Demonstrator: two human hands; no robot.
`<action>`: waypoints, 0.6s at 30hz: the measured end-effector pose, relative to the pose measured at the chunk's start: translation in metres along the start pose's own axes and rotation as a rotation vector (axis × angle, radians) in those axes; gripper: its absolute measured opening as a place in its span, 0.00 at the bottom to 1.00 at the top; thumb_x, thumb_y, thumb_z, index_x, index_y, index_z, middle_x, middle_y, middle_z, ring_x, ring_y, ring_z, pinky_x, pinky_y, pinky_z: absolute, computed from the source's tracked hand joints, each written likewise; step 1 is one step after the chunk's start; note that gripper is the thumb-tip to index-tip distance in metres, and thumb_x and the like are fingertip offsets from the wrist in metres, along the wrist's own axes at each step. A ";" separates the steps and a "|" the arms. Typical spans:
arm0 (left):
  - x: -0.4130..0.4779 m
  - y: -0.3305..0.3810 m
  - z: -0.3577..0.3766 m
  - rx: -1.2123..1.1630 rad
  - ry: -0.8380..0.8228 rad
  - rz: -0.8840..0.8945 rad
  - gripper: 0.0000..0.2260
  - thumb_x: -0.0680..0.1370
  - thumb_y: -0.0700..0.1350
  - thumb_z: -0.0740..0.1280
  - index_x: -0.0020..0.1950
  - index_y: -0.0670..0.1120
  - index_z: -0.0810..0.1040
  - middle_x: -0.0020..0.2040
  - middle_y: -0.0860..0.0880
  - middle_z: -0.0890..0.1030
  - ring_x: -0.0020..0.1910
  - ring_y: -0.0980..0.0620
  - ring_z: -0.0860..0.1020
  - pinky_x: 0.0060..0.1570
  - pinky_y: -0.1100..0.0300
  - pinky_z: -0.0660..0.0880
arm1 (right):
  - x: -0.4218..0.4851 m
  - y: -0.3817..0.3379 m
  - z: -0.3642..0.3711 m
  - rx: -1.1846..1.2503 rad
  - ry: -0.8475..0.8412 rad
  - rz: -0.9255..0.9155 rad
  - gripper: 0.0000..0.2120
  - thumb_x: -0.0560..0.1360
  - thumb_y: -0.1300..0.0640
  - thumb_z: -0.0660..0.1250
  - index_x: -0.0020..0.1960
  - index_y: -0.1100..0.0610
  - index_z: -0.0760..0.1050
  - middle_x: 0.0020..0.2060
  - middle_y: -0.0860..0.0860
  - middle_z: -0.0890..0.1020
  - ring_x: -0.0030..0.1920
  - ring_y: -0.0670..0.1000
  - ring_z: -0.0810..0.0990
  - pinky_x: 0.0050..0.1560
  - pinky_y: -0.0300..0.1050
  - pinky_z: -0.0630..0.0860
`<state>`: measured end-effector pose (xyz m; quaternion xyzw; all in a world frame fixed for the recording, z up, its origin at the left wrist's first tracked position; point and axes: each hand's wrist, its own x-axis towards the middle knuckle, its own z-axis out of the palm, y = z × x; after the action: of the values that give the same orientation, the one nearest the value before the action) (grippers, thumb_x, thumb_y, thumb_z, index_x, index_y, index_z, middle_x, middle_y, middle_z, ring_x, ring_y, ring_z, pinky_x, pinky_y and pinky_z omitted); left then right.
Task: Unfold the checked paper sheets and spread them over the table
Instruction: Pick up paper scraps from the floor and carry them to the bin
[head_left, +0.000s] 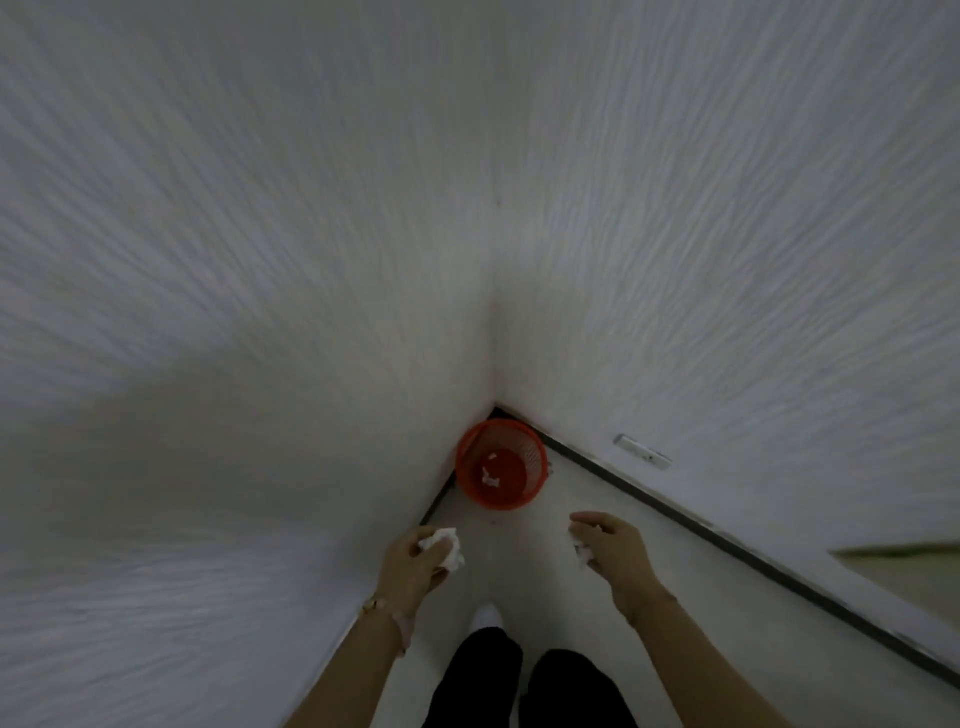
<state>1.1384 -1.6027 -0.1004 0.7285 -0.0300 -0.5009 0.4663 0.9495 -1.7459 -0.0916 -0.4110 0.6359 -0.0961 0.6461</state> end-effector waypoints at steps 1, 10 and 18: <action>0.011 0.003 0.004 -0.007 0.005 -0.021 0.07 0.77 0.36 0.65 0.54 0.37 0.77 0.48 0.39 0.79 0.43 0.46 0.78 0.31 0.69 0.77 | 0.011 -0.005 0.007 0.024 0.005 0.024 0.05 0.76 0.65 0.65 0.50 0.61 0.79 0.39 0.57 0.79 0.36 0.52 0.76 0.35 0.39 0.74; 0.136 0.000 0.051 -0.323 0.051 -0.284 0.07 0.78 0.37 0.64 0.54 0.40 0.77 0.46 0.44 0.80 0.43 0.50 0.78 0.38 0.61 0.75 | 0.139 -0.017 0.061 0.229 -0.011 0.289 0.09 0.75 0.68 0.65 0.36 0.62 0.74 0.30 0.56 0.74 0.30 0.52 0.70 0.33 0.41 0.67; 0.199 -0.006 0.062 -0.561 -0.096 -0.291 0.12 0.82 0.47 0.55 0.63 0.51 0.73 0.58 0.49 0.77 0.57 0.50 0.74 0.59 0.52 0.70 | 0.212 -0.001 0.064 0.446 -0.196 0.415 0.06 0.79 0.56 0.61 0.51 0.56 0.76 0.51 0.55 0.79 0.56 0.56 0.75 0.63 0.54 0.71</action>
<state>1.1875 -1.7414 -0.2487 0.5438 0.1920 -0.5848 0.5705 1.0438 -1.8574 -0.2581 -0.1279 0.6040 -0.0594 0.7844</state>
